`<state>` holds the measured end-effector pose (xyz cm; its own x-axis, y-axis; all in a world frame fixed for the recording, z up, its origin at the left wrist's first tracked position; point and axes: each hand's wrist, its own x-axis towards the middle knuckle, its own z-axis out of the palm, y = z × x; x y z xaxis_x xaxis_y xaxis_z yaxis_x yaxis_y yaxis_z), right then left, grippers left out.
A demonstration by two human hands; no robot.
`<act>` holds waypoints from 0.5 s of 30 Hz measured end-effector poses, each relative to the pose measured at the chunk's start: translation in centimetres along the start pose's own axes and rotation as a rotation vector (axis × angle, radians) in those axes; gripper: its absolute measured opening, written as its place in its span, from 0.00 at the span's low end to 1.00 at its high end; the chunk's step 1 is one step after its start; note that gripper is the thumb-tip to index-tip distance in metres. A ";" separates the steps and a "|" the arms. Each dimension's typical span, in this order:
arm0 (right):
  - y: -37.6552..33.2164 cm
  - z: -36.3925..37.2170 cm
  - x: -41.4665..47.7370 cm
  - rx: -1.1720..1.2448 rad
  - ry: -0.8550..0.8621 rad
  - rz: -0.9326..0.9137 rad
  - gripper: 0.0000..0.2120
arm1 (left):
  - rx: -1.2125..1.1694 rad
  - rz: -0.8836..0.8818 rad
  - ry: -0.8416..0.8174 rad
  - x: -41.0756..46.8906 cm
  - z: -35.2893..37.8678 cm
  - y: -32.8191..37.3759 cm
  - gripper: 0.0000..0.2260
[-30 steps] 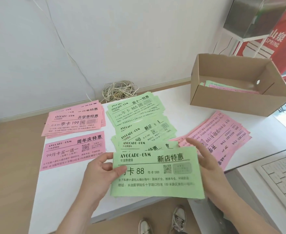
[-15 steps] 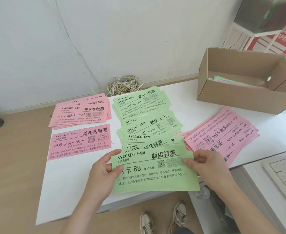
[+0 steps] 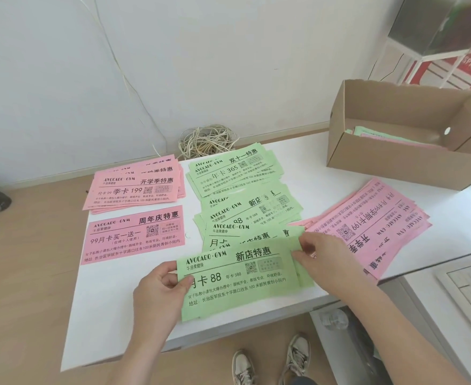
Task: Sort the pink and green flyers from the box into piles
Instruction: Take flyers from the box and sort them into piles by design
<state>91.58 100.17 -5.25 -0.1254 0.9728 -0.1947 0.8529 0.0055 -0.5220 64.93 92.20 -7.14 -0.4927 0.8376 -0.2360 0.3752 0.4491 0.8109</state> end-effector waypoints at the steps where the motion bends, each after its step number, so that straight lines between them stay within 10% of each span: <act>1: -0.4 0.3 0.5 -0.098 0.002 -0.040 0.08 | 0.060 0.015 0.016 0.1 0.3 -0.3 0.11; 8: -1.2 0.9 3.8 -0.363 -0.131 -0.099 0.46 | 0.362 0.137 0.034 -0.1 2.0 -1.1 0.24; 15: -1.5 1.5 4.3 -0.476 -0.115 -0.230 0.36 | 0.507 0.208 -0.084 0.2 2.4 -0.6 0.45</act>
<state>89.03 104.04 -6.53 -0.3679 0.9027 -0.2233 0.9289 0.3455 -0.1334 66.50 92.84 -8.93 -0.3117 0.9371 -0.1573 0.7989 0.3480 0.4905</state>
